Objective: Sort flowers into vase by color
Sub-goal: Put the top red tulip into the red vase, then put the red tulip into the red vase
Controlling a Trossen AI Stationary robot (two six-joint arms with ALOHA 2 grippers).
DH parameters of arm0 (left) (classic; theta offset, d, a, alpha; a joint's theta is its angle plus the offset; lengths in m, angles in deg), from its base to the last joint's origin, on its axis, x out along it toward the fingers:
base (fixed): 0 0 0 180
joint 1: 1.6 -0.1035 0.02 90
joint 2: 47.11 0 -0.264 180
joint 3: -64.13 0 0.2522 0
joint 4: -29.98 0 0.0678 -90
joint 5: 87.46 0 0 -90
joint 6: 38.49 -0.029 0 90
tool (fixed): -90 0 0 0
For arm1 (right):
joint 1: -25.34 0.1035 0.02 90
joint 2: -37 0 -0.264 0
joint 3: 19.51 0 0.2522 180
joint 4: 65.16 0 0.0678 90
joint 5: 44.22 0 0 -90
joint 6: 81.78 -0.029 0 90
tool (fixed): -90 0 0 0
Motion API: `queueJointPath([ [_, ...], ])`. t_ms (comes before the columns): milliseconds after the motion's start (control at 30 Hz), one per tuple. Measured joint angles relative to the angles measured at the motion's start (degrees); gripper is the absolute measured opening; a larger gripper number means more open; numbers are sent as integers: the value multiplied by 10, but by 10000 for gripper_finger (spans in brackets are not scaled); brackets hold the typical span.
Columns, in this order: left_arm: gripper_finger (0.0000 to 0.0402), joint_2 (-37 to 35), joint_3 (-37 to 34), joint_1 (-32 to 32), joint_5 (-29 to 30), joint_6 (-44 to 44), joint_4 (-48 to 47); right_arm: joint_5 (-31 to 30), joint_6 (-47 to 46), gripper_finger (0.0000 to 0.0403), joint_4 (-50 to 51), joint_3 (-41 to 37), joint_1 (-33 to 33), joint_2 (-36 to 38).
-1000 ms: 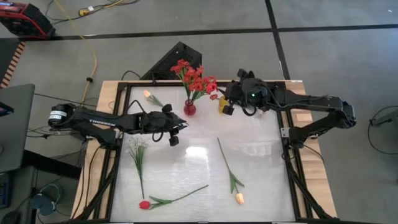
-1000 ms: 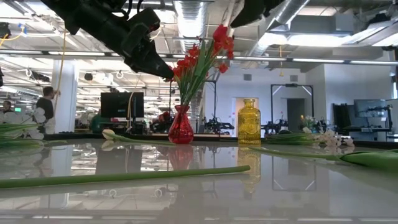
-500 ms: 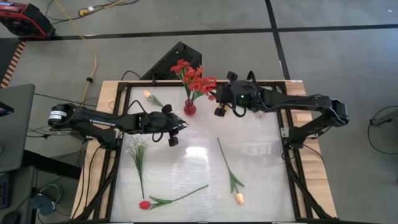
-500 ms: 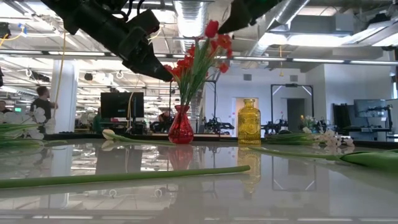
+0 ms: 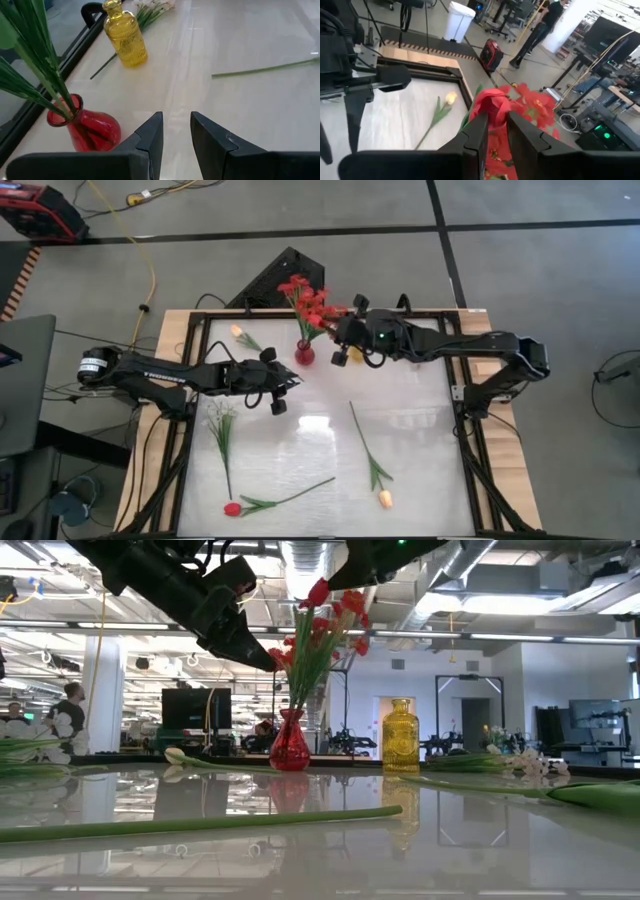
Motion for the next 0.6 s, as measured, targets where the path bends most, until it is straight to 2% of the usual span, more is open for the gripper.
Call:
queueJointPath([
  [300, 89, 0, 0, 2, 2, 4, -11, 1, 15, 97, -22, 0, 19, 16],
  [467, 89, 0, 0, 2, 6, 31, -53, 0, 11, 97, 50, 0, 32, 64],
  [600, 89, 0, 0, 4, -9, 75, -98, -1, -34, 97, 140, 0, 46, 110],
])
